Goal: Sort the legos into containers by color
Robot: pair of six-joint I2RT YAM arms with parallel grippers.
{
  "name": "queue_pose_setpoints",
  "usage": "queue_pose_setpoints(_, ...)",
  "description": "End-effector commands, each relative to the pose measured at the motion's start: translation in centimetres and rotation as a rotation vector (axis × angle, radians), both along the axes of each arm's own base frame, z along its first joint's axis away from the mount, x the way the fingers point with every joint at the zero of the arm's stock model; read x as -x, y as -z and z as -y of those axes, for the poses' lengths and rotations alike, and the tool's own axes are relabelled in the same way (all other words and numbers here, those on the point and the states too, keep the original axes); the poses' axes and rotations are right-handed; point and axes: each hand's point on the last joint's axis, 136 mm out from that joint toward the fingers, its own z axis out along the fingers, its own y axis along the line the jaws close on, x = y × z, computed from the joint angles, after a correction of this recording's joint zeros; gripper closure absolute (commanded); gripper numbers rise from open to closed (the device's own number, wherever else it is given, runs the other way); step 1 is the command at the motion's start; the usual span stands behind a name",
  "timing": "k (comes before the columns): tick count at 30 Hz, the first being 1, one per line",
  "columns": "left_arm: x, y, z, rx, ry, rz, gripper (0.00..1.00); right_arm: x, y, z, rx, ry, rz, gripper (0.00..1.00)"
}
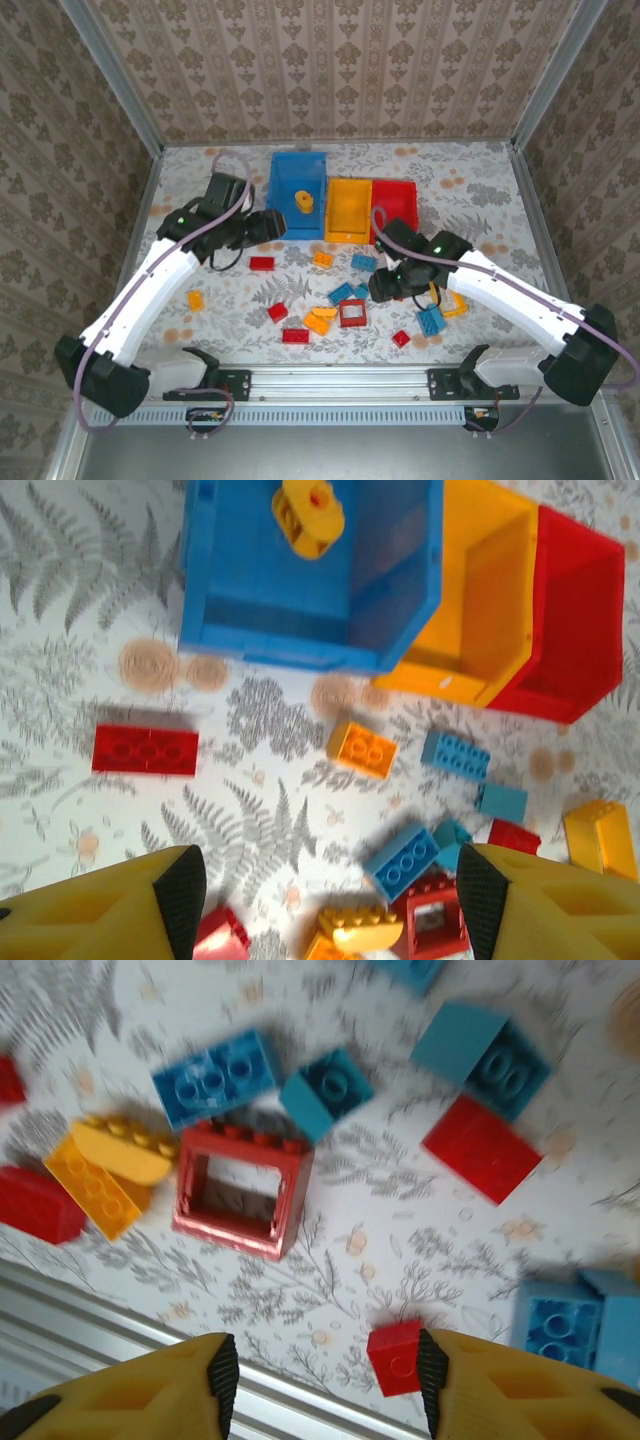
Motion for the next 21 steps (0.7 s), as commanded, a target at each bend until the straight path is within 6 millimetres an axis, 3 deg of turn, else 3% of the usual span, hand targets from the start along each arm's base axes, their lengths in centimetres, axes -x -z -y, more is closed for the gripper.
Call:
queue_pose_setpoints(1, 2.2, 1.2, 0.3, 0.02, 0.073, -0.025, 0.31, 0.5, 2.5, -1.7, -0.057, 0.048, -0.074, 0.5)
queue_pose_setpoints(7, 4.6, 3.0, -0.4, -0.023, 0.156, -0.046, 0.32, 0.3, 5.8, -4.1, -0.07, 0.077, -0.136, 0.54)
queue_pose_setpoints(13, 5.7, 3.6, -0.7, -0.04, 0.197, -0.06, 0.33, 0.5, 9.0, -5.0, -0.044, 0.124, -0.211, 0.6)
queue_pose_setpoints(21, 6.1, 3.4, -0.7, -0.039, 0.222, -0.049, 0.33, 0.3, 11.3, -3.6, 0.057, 0.209, -0.221, 0.7)
